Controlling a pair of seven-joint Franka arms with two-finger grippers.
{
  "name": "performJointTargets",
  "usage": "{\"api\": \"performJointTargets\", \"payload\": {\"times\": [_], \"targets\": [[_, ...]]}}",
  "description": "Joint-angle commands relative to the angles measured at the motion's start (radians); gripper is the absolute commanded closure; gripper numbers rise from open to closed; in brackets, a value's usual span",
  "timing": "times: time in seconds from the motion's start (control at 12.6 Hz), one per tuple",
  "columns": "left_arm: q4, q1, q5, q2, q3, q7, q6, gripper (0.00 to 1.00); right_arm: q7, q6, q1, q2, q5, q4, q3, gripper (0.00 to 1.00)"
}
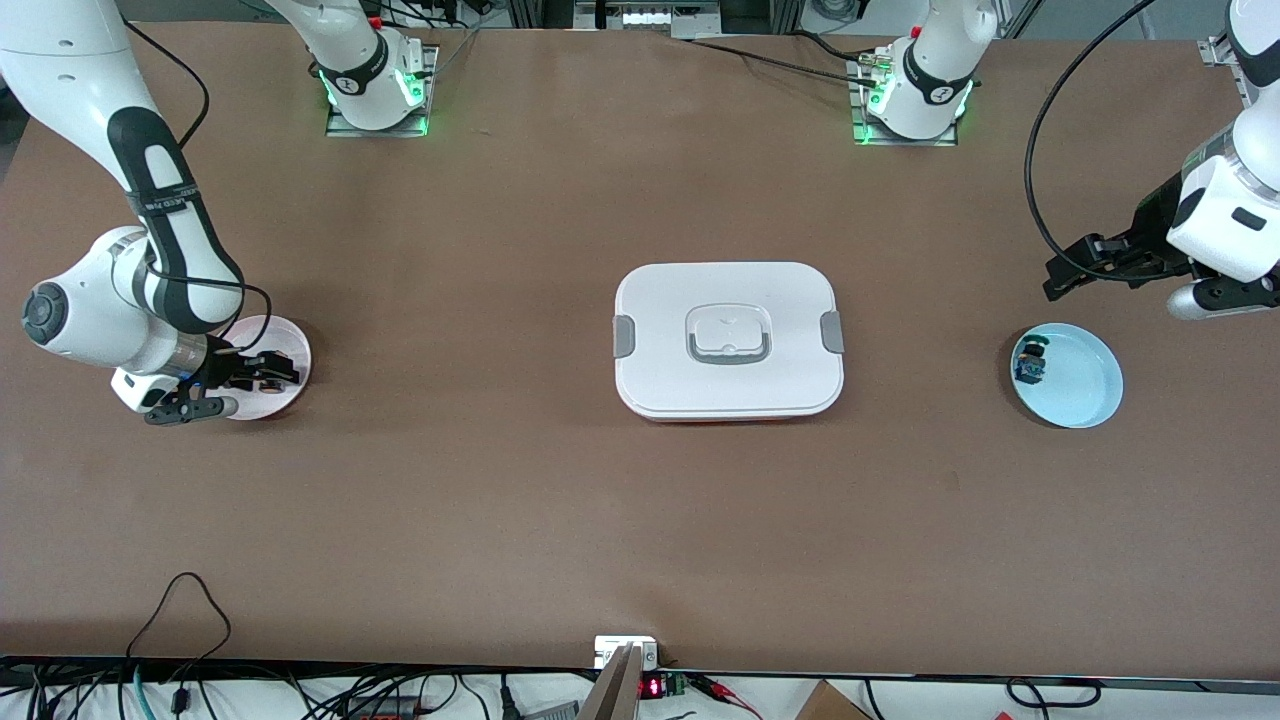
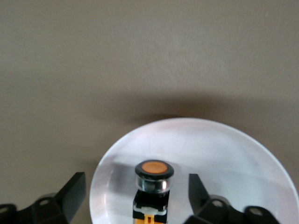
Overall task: Transfer orange switch to right arm and place
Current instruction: 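Lower the switch onto the white plate with the right gripper, then open the right gripper and raise it away from the plate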
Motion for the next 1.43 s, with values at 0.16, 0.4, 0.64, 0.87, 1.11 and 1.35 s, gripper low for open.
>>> {"api": "performJointTargets", "payload": {"times": [0.16,0.4,0.64,0.87,1.11,1.35], "targets": [[-0.043,-0.022,0.024,-0.046,0.000,0.031,-0.041,0.00,0.011,-0.131,0.041,-0.138,-0.033,0.030,-0.004,0.00],[-0.032,-0.017,0.024,-0.034,-0.016,0.031,-0.048,0.00,0.179,-0.294,0.076,-0.236,-0.162,0.098,-0.005,0.00],[-0.029,-0.015,0.023,-0.037,-0.039,0.030,-0.086,0.00,0.276,-0.476,0.145,-0.351,-0.183,0.156,-0.008,0.00],[-0.031,-0.008,0.014,-0.029,-0.037,0.031,-0.114,0.00,0.307,-0.637,0.193,-0.403,-0.182,0.254,-0.015,0.00],[-0.031,-0.020,0.012,-0.018,-0.043,0.033,-0.140,0.00,0.416,-0.752,0.225,-0.411,-0.211,0.351,-0.010,0.00],[-0.002,-0.019,0.009,-0.040,-0.051,0.051,-0.220,0.00,0.419,-0.751,0.242,-0.420,-0.286,0.352,0.008,0.00]]}}
